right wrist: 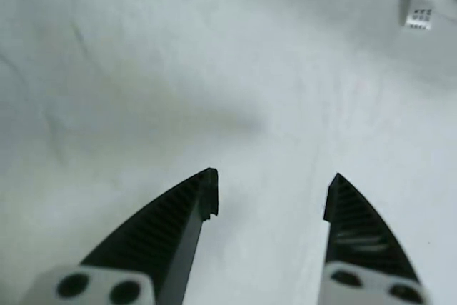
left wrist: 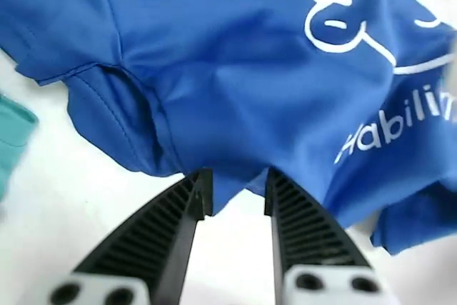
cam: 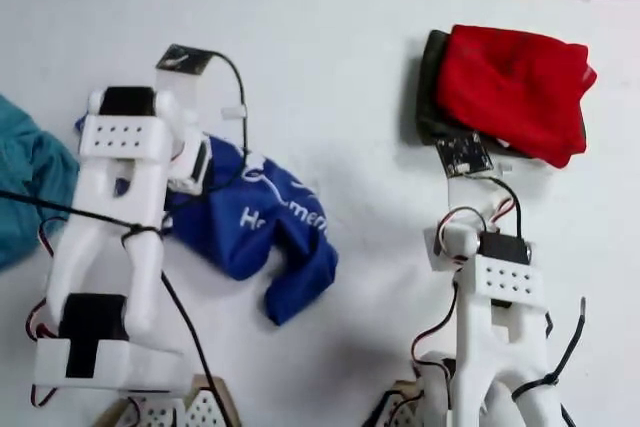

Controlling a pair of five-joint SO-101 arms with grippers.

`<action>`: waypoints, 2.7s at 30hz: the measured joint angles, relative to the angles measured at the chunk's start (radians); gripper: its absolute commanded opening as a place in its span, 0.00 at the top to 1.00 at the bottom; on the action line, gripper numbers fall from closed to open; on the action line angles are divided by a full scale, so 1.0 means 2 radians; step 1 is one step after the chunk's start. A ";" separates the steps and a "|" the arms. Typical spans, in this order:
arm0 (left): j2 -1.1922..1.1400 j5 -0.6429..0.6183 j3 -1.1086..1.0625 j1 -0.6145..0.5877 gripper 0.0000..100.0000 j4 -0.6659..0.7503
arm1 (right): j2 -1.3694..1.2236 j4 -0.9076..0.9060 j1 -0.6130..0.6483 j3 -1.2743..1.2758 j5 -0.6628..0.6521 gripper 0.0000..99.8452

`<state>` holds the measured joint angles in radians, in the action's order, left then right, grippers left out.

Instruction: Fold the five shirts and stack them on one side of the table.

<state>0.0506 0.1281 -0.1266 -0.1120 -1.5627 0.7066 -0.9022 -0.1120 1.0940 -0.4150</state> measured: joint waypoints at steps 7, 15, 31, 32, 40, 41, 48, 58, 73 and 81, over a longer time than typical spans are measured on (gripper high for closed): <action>-0.001 0.002 -0.046 0.005 0.86 0.016 | 0.000 0.000 0.021 0.000 0.000 0.76; -0.001 0.043 -0.097 -0.081 0.86 0.097 | 0.000 0.000 0.022 0.000 0.000 0.76; -0.001 0.085 -0.104 -0.185 0.86 0.075 | 0.000 0.000 0.022 0.000 0.000 0.76; -0.001 0.085 -0.106 -0.183 0.86 0.075 | -0.001 0.000 0.022 0.000 0.000 0.76; -0.001 0.085 -0.147 -0.170 0.85 0.097 | -0.003 -0.010 0.022 0.000 0.000 0.76; -0.001 0.085 -0.153 -0.167 0.85 0.105 | -0.003 -0.013 0.022 0.000 0.000 0.76; -0.001 0.085 -0.188 -0.132 0.85 0.147 | -0.003 -0.021 0.022 0.000 0.000 0.76; -0.001 0.056 -0.193 -0.064 0.85 0.149 | -0.003 -0.022 0.022 0.000 0.000 0.76; -0.001 0.056 -0.200 -0.038 0.86 0.135 | -0.003 -0.028 0.022 0.000 0.000 0.76; -0.001 0.054 -0.227 -0.035 0.97 0.160 | -0.003 -0.028 0.022 0.000 0.000 0.76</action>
<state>0.0491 0.2371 -0.5808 -0.1826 -1.2436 0.7004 -0.9574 -0.0675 1.0940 -0.4150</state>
